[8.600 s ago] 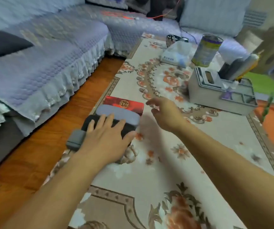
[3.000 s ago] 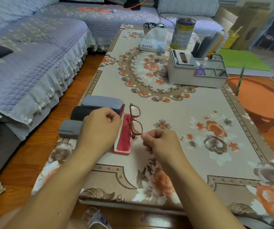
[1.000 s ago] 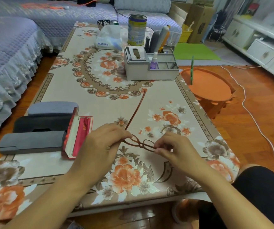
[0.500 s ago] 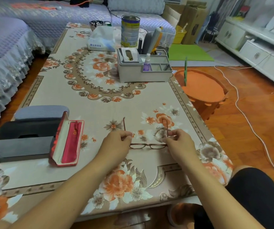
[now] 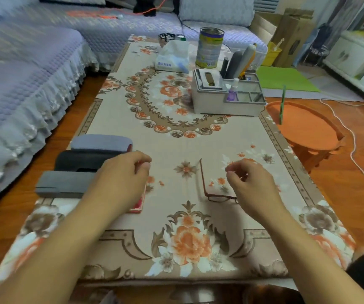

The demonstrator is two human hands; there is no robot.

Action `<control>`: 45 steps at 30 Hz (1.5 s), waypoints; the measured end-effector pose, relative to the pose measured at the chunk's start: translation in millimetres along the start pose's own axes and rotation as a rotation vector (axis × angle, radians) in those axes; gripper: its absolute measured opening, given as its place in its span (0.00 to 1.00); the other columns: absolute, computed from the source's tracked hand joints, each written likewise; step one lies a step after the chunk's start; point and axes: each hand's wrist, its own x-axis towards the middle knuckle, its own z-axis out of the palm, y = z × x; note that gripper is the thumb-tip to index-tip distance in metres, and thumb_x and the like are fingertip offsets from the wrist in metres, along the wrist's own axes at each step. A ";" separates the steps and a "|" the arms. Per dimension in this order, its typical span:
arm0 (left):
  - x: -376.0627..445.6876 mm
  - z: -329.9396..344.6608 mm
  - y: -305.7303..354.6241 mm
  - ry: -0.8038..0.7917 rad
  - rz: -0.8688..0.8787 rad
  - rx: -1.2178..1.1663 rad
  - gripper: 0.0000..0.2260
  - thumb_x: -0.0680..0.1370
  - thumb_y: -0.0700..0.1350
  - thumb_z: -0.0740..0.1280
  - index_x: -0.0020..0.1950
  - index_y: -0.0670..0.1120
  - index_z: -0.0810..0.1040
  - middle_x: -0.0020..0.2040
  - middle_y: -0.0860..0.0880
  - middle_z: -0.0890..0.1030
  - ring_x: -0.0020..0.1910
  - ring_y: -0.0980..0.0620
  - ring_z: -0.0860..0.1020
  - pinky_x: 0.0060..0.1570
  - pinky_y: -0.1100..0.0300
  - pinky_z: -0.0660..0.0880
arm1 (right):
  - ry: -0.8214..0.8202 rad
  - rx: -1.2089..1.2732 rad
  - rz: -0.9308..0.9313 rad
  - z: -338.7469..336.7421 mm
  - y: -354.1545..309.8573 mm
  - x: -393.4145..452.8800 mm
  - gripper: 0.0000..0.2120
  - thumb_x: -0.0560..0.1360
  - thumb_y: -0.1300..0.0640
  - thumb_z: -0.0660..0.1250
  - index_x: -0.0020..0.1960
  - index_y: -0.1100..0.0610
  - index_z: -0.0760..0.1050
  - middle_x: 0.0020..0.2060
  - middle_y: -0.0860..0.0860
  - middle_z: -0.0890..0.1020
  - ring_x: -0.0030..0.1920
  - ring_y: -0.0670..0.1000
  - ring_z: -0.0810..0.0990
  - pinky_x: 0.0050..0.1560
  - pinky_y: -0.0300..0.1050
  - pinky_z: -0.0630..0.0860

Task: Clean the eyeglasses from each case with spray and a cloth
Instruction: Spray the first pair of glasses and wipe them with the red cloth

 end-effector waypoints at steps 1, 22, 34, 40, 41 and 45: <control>-1.9 -12.4 -10.8 0.042 -0.043 0.003 0.09 0.84 0.50 0.61 0.60 0.58 0.79 0.48 0.58 0.79 0.44 0.58 0.77 0.40 0.59 0.73 | -0.084 -0.001 -0.066 8.2 -17.9 0.3 0.05 0.80 0.57 0.65 0.50 0.49 0.80 0.42 0.41 0.81 0.43 0.43 0.79 0.39 0.35 0.71; -36.5 -24.3 -73.9 0.103 -0.118 0.022 0.07 0.82 0.50 0.62 0.51 0.56 0.80 0.44 0.58 0.81 0.45 0.56 0.78 0.46 0.54 0.78 | -0.242 -0.065 0.051 180.5 -103.1 57.4 0.05 0.74 0.59 0.65 0.43 0.58 0.79 0.38 0.55 0.82 0.37 0.57 0.80 0.35 0.47 0.78; -39.7 -30.6 -20.5 0.003 -0.045 -0.665 0.09 0.81 0.43 0.66 0.50 0.53 0.85 0.40 0.52 0.85 0.38 0.58 0.81 0.43 0.58 0.78 | -0.310 0.685 -0.010 29.0 -111.5 -0.9 0.06 0.76 0.71 0.70 0.49 0.62 0.77 0.35 0.60 0.80 0.35 0.54 0.83 0.40 0.45 0.79; -44.8 -11.3 15.3 -0.234 -0.083 -1.076 0.10 0.79 0.45 0.69 0.58 0.44 0.82 0.52 0.45 0.87 0.54 0.48 0.85 0.57 0.50 0.79 | -0.370 0.673 -0.044 14.6 -105.9 -28.5 0.10 0.70 0.69 0.76 0.48 0.60 0.80 0.31 0.52 0.77 0.35 0.50 0.79 0.36 0.38 0.76; -45.2 -8.2 18.1 -0.275 -0.103 -1.131 0.12 0.78 0.46 0.70 0.58 0.43 0.82 0.53 0.43 0.86 0.56 0.47 0.85 0.59 0.48 0.79 | -0.386 0.665 -0.052 14.8 -104.2 -30.6 0.10 0.70 0.69 0.77 0.47 0.60 0.80 0.31 0.52 0.77 0.34 0.49 0.79 0.35 0.37 0.76; -39.6 -2.6 16.6 -0.327 -0.202 -1.257 0.15 0.72 0.43 0.73 0.57 0.40 0.81 0.54 0.38 0.85 0.55 0.45 0.84 0.64 0.46 0.77 | -0.439 0.693 -0.031 12.8 -96.7 -30.2 0.06 0.70 0.70 0.75 0.45 0.63 0.81 0.32 0.52 0.76 0.31 0.45 0.76 0.32 0.33 0.72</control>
